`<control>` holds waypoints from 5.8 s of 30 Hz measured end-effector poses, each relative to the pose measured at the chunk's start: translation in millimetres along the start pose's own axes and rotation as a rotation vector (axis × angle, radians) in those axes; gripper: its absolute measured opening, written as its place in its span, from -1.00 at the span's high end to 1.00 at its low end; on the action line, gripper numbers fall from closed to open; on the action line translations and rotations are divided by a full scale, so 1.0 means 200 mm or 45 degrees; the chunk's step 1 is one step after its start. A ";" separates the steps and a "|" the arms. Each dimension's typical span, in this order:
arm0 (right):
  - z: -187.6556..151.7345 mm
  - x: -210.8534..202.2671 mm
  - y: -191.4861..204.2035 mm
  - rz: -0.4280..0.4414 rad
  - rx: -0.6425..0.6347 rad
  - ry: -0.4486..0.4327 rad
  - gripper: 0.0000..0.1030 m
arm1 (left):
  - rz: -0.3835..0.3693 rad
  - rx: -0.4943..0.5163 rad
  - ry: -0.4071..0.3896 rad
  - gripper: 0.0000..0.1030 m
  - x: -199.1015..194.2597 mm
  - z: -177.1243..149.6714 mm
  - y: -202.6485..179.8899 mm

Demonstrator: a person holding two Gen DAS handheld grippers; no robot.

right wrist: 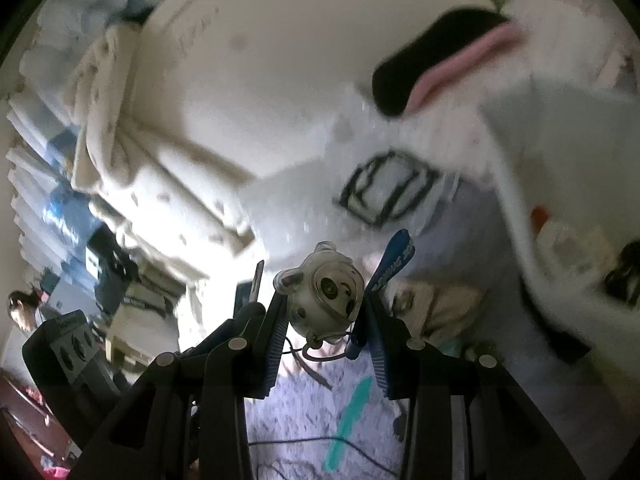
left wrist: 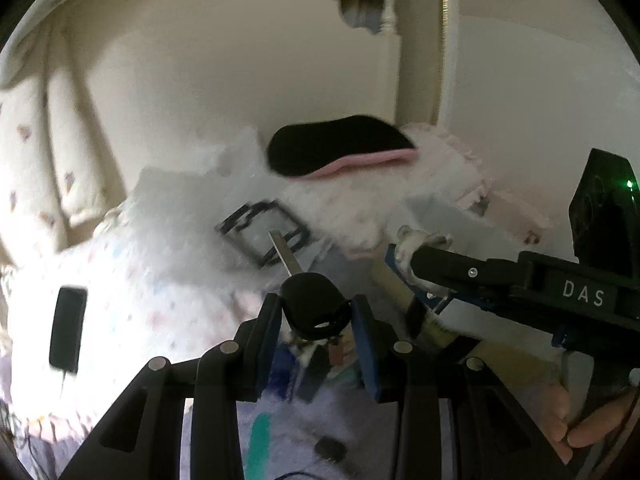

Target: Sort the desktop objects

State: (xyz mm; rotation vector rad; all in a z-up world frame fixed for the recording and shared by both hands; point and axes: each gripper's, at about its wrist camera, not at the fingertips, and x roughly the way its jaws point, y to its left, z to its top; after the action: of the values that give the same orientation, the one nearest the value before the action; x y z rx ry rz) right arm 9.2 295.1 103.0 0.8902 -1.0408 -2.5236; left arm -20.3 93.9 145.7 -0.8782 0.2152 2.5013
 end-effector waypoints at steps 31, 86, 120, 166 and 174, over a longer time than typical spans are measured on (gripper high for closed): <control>0.15 -0.59 -0.49 -0.281 0.320 -0.405 0.26 | -0.341 0.365 0.073 0.35 0.39 0.37 -0.87; 0.10 -0.24 -0.15 -0.342 0.039 -0.150 -0.48 | -0.110 0.149 0.082 -0.50 0.20 0.20 -0.29; -0.59 0.54 0.00 -0.353 -0.602 0.478 0.08 | -0.087 -0.255 0.297 -0.25 0.32 -0.95 0.44; -0.71 0.57 -0.13 -0.326 -0.639 0.706 0.08 | -0.023 -0.231 0.398 0.57 0.33 -1.06 0.55; -0.87 0.67 -0.14 -0.355 -0.856 0.746 0.04 | -0.035 -0.248 0.358 0.57 0.27 -1.02 0.54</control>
State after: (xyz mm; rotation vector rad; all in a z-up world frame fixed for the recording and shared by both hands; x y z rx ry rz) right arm 14.2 159.1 -72.2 1.4644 0.1138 -2.3016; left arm 1.5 -40.7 -48.8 -1.3043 0.0497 2.3948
